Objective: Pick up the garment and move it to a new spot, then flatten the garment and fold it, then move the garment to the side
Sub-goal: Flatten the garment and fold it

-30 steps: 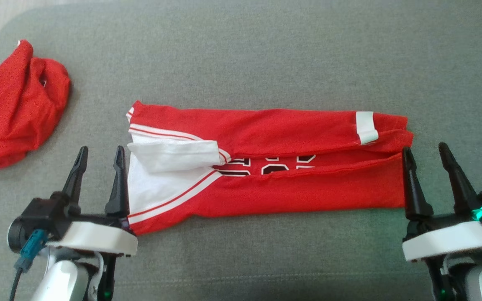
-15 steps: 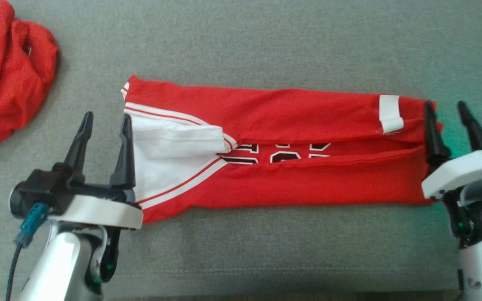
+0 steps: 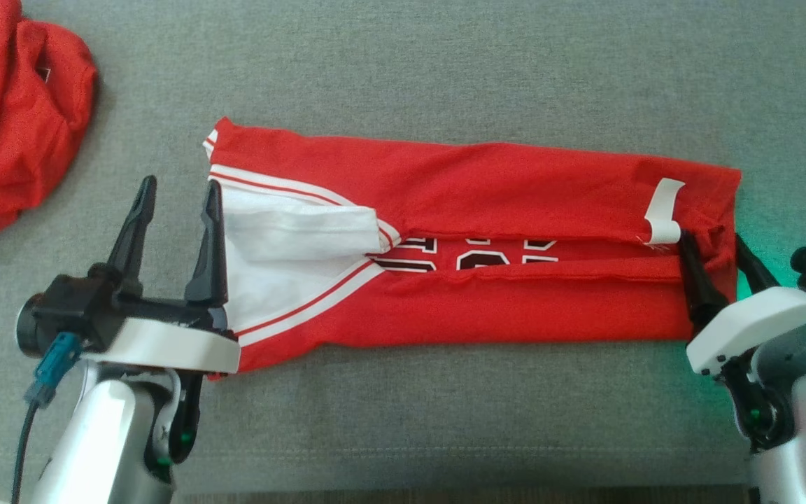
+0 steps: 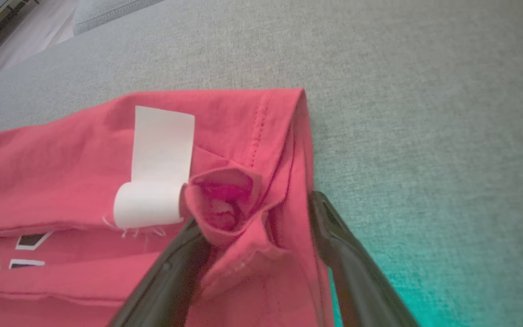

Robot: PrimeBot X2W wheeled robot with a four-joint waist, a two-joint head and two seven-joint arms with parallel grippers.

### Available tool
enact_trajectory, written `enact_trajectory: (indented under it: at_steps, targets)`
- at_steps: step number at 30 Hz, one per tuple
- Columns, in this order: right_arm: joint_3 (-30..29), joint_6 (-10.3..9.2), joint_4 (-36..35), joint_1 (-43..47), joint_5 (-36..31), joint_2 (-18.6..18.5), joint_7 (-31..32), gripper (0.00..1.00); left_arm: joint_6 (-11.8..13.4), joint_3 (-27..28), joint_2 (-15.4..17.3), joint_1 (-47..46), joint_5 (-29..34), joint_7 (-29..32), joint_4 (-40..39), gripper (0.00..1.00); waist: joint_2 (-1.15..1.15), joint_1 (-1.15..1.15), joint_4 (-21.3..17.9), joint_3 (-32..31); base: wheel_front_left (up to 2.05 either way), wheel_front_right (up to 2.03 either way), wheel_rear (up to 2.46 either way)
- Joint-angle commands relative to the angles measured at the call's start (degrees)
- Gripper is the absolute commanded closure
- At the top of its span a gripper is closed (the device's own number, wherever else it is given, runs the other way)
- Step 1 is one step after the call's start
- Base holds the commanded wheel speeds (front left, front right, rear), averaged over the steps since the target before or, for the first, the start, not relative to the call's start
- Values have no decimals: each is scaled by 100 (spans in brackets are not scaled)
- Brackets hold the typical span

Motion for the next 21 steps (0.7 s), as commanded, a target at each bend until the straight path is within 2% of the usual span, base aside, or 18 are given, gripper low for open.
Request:
enact_trajectory:
  at_steps: [1, 9, 10, 11, 12, 16, 21]
  targets:
    - [105, -4, -144, 143, 66, 59, 149, 0, -29, 246, 67, -157, 51, -67, -185, 0, 0, 0, -20, 9, 0, 0, 0]
    - [88, -4, -229, 194, 145, 131, 336, 0, -99, 304, 40, -172, 86, -67, -183, 0, 0, 0, -40, 43, 0, 0, 0]
    - [95, -4, -227, 198, 167, 136, 376, 15, -111, 310, 34, -177, 90, -67, -182, 0, 0, 0, -35, 47, 0, 0, 0]
    - [110, -4, -225, 209, 182, 141, 413, 50, -122, 317, 26, -181, 95, -67, -182, 0, 0, 0, -29, 51, 0, 0, 0]
    - [128, -4, -229, 222, 239, 149, 442, 100, -130, 324, 17, -185, 101, -67, -182, 0, 0, 0, -23, 55, 0, 0, 0]
    - [204, -4, -292, 302, 430, 171, 481, 100, -151, 365, -16, -180, 128, -67, -189, 0, 0, 0, -10, 52, 0, 0, 0]
    - [101, -4, -614, 415, 613, 173, 230, 100, -163, 432, -48, -131, 174, -67, -198, 0, 0, 0, -38, 10, 0, 0, 0]
